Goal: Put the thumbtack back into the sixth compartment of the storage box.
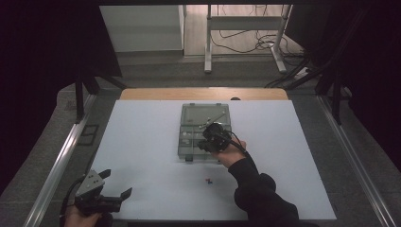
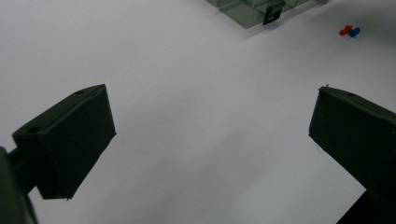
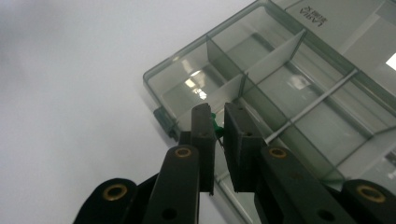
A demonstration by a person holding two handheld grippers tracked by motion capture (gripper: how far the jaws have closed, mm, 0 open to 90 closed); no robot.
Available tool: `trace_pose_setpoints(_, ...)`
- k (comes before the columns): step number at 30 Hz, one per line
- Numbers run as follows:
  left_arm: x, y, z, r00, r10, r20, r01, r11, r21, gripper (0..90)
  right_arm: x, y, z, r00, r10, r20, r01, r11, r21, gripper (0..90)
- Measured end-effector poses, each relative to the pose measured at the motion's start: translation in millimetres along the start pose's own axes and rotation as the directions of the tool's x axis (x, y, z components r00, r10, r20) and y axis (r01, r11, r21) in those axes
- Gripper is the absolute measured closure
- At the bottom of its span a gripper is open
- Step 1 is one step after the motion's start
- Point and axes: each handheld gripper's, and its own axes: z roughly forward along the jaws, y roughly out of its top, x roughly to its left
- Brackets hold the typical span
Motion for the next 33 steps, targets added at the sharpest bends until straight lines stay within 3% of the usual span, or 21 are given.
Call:
trace_pose_setpoints(8, 0.4, -0.1, -0.2, 1.0000, 0.000, 0.001, 0.000, 1.0000, 0.000, 0.8, -2.9, 10.1, 12.9, 0.9996, -0.011, 0.028, 0.010, 1.000, 0.027, 81.7)
trace_pose_setpoints(17, 0.4, -0.2, -0.4, 1.0000, 0.000, 0.002, 0.000, 1.0000, -0.001, 0.8, -8.2, 8.5, 24.8, 0.9989, -0.007, 0.047, 0.003, 0.998, 0.069, 80.8)
trace_pose_setpoints(24, 0.5, -0.2, -0.3, 1.0000, -0.001, 0.002, 0.001, 1.0000, -0.001, 0.8, -8.8, 8.3, 14.2, 0.9996, -0.008, 0.026, 0.007, 0.999, 0.033, 69.1)
trace_pose_setpoints(27, 0.2, -0.1, -0.2, 1.0000, -0.001, 0.001, 0.001, 1.0000, -0.001, 0.8, -7.1, 6.4, 8.8, 0.9997, -0.018, 0.018, 0.017, 0.999, 0.028, 56.9)
trace_pose_setpoints(29, 0.2, -0.1, -0.2, 1.0000, -0.001, 0.001, 0.001, 1.0000, -0.001, 0.8, -6.2, 5.7, 7.7, 0.9996, -0.019, 0.018, 0.019, 0.999, 0.028, 53.9)
trace_pose_setpoints(30, 0.3, -0.1, -0.2, 1.0000, 0.000, 0.001, 0.000, 1.0000, 0.000, 0.8, -4.3, 3.7, 5.0, 0.9992, -0.024, 0.032, 0.023, 1.000, 0.016, 44.4)
trace_pose_setpoints(33, 0.3, -0.1, -0.2, 1.0000, -0.001, 0.001, 0.001, 1.0000, -0.001, 0.8, -1.9, 1.7, 3.1, 0.9992, -0.027, 0.031, 0.027, 0.999, 0.019, 38.9)
